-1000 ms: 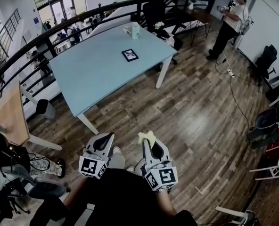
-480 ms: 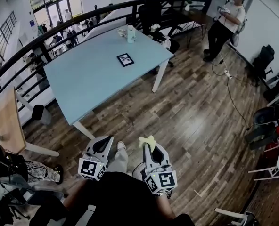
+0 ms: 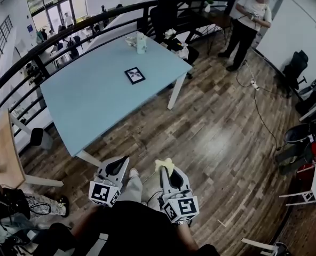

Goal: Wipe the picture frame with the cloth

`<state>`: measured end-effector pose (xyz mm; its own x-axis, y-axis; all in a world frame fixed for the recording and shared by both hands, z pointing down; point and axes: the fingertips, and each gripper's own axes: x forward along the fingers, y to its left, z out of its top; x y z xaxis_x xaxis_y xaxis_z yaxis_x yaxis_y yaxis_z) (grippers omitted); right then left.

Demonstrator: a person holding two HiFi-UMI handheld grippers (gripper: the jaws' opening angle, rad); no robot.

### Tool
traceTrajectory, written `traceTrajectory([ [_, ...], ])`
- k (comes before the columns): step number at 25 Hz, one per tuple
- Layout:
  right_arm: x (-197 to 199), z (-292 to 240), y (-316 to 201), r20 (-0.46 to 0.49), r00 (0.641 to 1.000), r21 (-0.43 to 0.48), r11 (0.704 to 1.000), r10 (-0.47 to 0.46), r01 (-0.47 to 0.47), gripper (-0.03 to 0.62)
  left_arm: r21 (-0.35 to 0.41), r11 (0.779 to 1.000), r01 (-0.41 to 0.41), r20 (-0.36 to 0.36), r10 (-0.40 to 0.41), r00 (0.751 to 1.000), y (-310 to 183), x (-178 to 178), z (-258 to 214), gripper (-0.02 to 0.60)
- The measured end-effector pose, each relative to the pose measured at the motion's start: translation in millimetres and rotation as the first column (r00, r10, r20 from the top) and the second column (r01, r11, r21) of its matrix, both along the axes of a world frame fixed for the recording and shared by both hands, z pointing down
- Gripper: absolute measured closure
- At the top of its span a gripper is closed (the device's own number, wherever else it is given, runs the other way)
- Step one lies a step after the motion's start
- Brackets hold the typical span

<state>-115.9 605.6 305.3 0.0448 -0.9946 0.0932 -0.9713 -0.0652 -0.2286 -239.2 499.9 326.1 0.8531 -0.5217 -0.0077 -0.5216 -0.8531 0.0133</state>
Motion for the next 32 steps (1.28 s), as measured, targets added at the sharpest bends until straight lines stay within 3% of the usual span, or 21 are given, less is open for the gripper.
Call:
traceTrajectory([
  [15,47,-2,-98,0.005,1.000,-0.002,1.000,-0.020,0.020,0.536,-0.019,1.000,0.005,0.001,-0.005,1.000,-95,52,1,0.584],
  [32,87,-9,-200,-0.009,1.000,0.038,0.999,-0.008,0.008,0.536,0.024,0.999,-0.032,-0.018,0.033,0.999,-195,101,-9,0.584],
])
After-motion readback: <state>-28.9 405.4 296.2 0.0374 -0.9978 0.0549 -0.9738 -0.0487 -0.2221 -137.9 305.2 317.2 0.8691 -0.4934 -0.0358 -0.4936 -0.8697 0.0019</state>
